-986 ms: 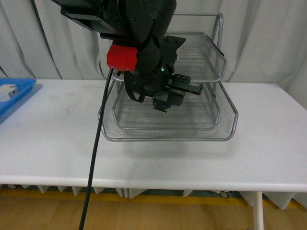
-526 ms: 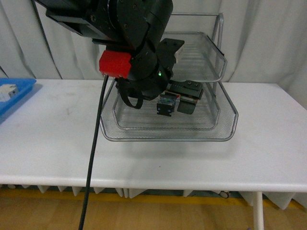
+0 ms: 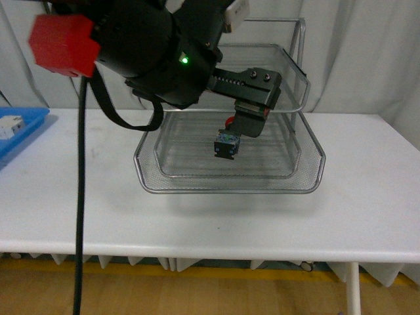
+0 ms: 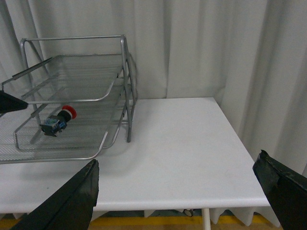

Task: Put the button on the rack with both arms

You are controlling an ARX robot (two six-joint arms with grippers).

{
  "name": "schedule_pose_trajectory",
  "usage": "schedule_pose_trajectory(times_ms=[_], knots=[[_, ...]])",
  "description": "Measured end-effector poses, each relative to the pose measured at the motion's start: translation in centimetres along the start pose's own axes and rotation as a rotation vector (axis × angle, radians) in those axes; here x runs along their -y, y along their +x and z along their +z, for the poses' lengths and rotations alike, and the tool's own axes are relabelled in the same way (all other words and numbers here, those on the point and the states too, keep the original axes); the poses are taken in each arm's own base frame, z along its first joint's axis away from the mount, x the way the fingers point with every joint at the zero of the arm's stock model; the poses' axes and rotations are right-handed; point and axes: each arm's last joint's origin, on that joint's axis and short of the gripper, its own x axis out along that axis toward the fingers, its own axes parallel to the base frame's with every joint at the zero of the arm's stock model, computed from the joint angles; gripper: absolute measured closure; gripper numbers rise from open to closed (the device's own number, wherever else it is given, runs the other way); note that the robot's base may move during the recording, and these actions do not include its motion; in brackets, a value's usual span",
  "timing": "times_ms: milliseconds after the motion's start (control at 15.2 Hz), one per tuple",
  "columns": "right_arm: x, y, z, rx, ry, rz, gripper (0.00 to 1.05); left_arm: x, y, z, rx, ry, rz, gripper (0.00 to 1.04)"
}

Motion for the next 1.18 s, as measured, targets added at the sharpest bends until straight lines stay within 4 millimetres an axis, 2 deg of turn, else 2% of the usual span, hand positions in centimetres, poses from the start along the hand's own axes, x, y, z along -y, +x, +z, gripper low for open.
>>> schedule_pose_trajectory(times_ms=[66,132,197,263,329,395,460,592,723,921,1052,1184], knots=[[0.0,0.0,0.0,0.0,0.0,0.0,0.06,-0.3,-1.3,-0.1,0.055,-0.004,0.029,0.08],[0.0,0.0,0.0,0.0,0.0,0.002,0.06,-0.8,-2.7,-0.6,0.265,-0.053,0.23,0.18],[0.0,0.0,0.0,0.0,0.0,0.002,0.06,-2.1,-5.7,-2.9,0.408,-0.133,0.419,0.3],[0.0,0.0,0.0,0.0,0.0,0.002,0.06,-3.6,-8.7,-5.0,0.5,-0.188,0.512,0.41],[0.0,0.0,0.0,0.0,0.0,0.002,0.06,-5.2,-12.1,-6.6,0.563,-0.222,0.57,0.54],[0.0,0.0,0.0,0.0,0.0,0.003,0.06,-5.7,-14.7,-8.5,0.562,-0.233,0.573,0.67],[0.0,0.0,0.0,0.0,0.0,0.003,0.06,-5.5,-16.2,-10.2,0.578,-0.227,0.558,0.79],[0.0,0.0,0.0,0.0,0.0,0.003,0.06,-5.0,-17.2,-12.6,0.584,-0.224,0.535,1.04],[0.0,0.0,0.0,0.0,0.0,0.003,0.06,-4.6,-18.0,-14.8,0.568,-0.229,0.546,1.03],[0.0,0.0,0.0,0.0,0.0,0.003,0.06,-4.0,-19.1,-16.7,0.58,-0.224,0.536,1.03],[0.0,0.0,0.0,0.0,0.0,0.003,0.06,-4.4,-20.0,-18.3,0.568,-0.236,0.56,1.03],[0.0,0.0,0.0,0.0,0.0,0.003,0.06,-3.7,-20.4,-19.1,0.575,-0.227,0.538,1.03]])
